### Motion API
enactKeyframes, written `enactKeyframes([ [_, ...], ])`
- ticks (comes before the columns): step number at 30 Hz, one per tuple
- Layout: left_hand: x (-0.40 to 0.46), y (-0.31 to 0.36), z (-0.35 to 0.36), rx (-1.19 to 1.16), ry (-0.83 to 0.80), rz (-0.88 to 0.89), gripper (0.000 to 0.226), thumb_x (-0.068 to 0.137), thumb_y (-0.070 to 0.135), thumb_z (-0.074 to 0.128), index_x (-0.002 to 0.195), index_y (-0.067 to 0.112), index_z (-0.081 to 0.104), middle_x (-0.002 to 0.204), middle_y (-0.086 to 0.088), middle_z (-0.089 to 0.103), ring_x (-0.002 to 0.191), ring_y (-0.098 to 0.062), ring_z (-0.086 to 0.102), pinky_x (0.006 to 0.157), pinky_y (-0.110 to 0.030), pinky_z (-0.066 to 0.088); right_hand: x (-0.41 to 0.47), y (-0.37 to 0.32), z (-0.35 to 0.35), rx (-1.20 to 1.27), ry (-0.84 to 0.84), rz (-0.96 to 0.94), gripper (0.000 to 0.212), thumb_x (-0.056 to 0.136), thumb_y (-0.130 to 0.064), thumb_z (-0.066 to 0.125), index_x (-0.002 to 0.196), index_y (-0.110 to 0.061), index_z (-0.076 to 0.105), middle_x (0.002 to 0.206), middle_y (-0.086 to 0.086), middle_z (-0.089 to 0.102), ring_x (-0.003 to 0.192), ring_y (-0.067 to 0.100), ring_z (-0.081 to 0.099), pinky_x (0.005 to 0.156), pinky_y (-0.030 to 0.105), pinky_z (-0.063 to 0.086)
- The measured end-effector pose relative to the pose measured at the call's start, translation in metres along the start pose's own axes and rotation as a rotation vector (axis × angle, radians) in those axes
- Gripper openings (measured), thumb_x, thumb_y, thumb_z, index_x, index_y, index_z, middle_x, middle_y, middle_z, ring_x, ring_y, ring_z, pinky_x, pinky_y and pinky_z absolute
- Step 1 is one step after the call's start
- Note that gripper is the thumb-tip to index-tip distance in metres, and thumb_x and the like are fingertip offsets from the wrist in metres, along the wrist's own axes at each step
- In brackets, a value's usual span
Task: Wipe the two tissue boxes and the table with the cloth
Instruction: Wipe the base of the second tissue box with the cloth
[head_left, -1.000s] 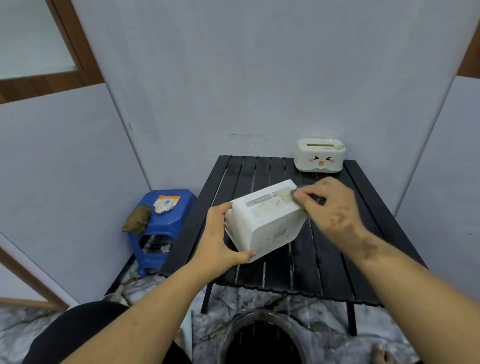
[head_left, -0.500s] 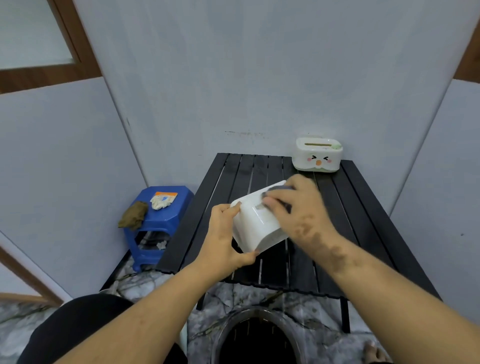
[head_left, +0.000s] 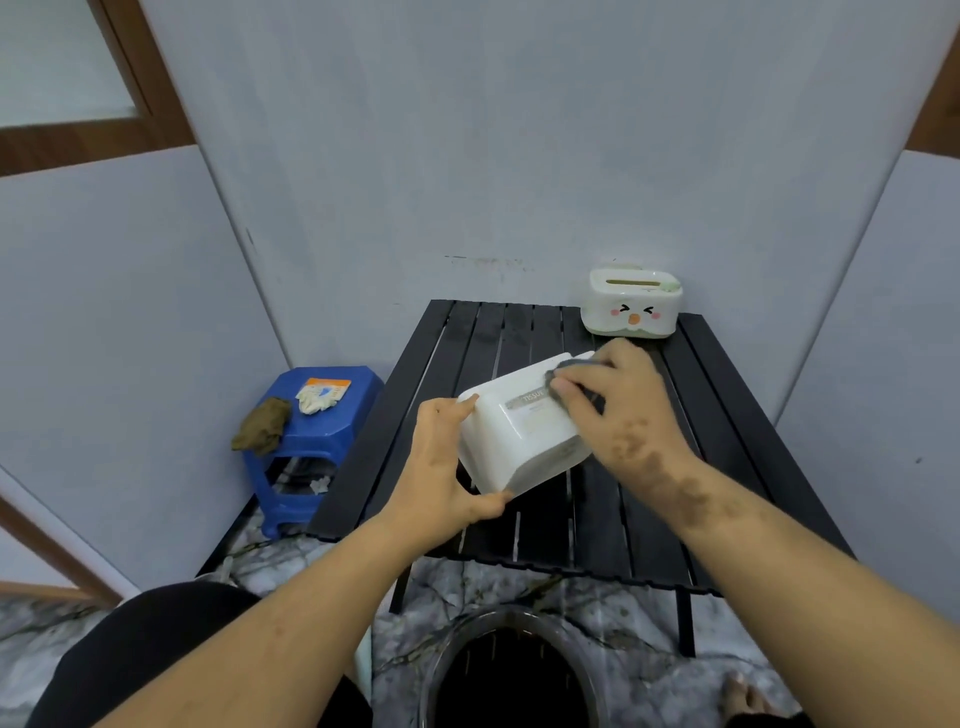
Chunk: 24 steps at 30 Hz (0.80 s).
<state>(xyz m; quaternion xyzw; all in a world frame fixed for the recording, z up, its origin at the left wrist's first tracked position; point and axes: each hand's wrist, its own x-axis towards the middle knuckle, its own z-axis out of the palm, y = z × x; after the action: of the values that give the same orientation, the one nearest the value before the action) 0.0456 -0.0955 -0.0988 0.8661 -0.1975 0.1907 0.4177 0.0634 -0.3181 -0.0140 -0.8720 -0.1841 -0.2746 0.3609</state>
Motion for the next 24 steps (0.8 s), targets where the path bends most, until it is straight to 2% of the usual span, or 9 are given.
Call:
enactKeyframes([
  [3,0.004,0.004,-0.004,-0.077,0.022,-0.082,0.102,0.059,0.027,0.095,0.124,0.068,0.027,0.132,0.011,0.034,0.13,-0.011,0.042,0.105,-0.02,0.038,-0.006,0.002,-0.001,-0.005,-0.12,-0.171,0.014,0.089,-0.026,0.068,0.099,-0.02,0.076,0.091,-0.001,0.054,0.092,0.017,0.049,0.084,0.019,0.039],
  [6,0.008,0.007,-0.009,-0.136,-0.003,-0.169,0.098,0.059,0.025,0.096,0.122,0.066,0.032,0.133,0.018,0.036,0.127,0.0,0.042,0.099,-0.017,0.04,0.001,0.023,-0.016,0.027,-0.022,-0.019,0.012,0.088,-0.029,0.069,0.097,-0.026,0.076,0.092,-0.005,0.057,0.088,0.013,0.054,0.08,0.021,0.045],
  [8,0.012,0.01,-0.012,-0.202,-0.027,-0.224,0.095,0.061,0.02,0.097,0.121,0.062,0.036,0.133,0.017,0.041,0.121,0.008,0.045,0.089,-0.012,0.046,0.002,0.038,-0.025,0.054,0.065,0.12,0.008,0.088,-0.029,0.069,0.094,-0.034,0.072,0.092,-0.006,0.061,0.083,0.006,0.057,0.073,0.009,0.043],
  [11,0.017,0.014,-0.016,-0.314,-0.047,-0.297,0.093,0.065,0.014,0.097,0.125,0.055,0.039,0.129,0.011,0.05,0.114,-0.003,0.056,0.078,-0.014,0.055,0.001,0.045,-0.029,0.118,0.164,0.19,0.011,0.089,-0.027,0.067,0.096,-0.035,0.068,0.094,-0.005,0.063,0.081,-0.003,0.056,0.068,0.003,0.041],
  [17,0.022,0.017,-0.02,-0.456,-0.102,-0.407,0.104,0.07,0.02,0.094,0.145,0.057,0.032,0.126,0.0,0.058,0.109,-0.024,0.067,0.082,-0.042,0.064,0.002,0.038,-0.011,0.195,0.181,0.219,0.033,0.089,-0.021,0.068,0.122,-0.017,0.063,0.112,-0.002,0.048,0.095,0.004,0.056,0.079,0.003,0.045],
  [21,0.024,0.017,-0.021,-0.487,-0.14,-0.455,0.108,0.067,0.028,0.092,0.148,0.062,0.029,0.128,-0.006,0.059,0.105,-0.026,0.071,0.087,-0.047,0.063,0.004,0.035,-0.005,0.166,0.188,0.199,0.037,0.09,-0.019,0.067,0.126,-0.014,0.06,0.12,-0.003,0.041,0.104,0.007,0.052,0.088,0.012,0.048],
  [24,0.025,0.017,-0.018,-0.537,-0.177,-0.477,0.104,0.064,0.034,0.091,0.143,0.07,0.032,0.128,-0.011,0.059,0.104,-0.033,0.071,0.086,-0.051,0.062,0.002,0.029,0.005,0.028,0.194,0.115,0.034,0.091,-0.019,0.064,0.124,-0.013,0.061,0.124,-0.003,0.039,0.115,0.018,0.043,0.095,0.034,0.049],
])
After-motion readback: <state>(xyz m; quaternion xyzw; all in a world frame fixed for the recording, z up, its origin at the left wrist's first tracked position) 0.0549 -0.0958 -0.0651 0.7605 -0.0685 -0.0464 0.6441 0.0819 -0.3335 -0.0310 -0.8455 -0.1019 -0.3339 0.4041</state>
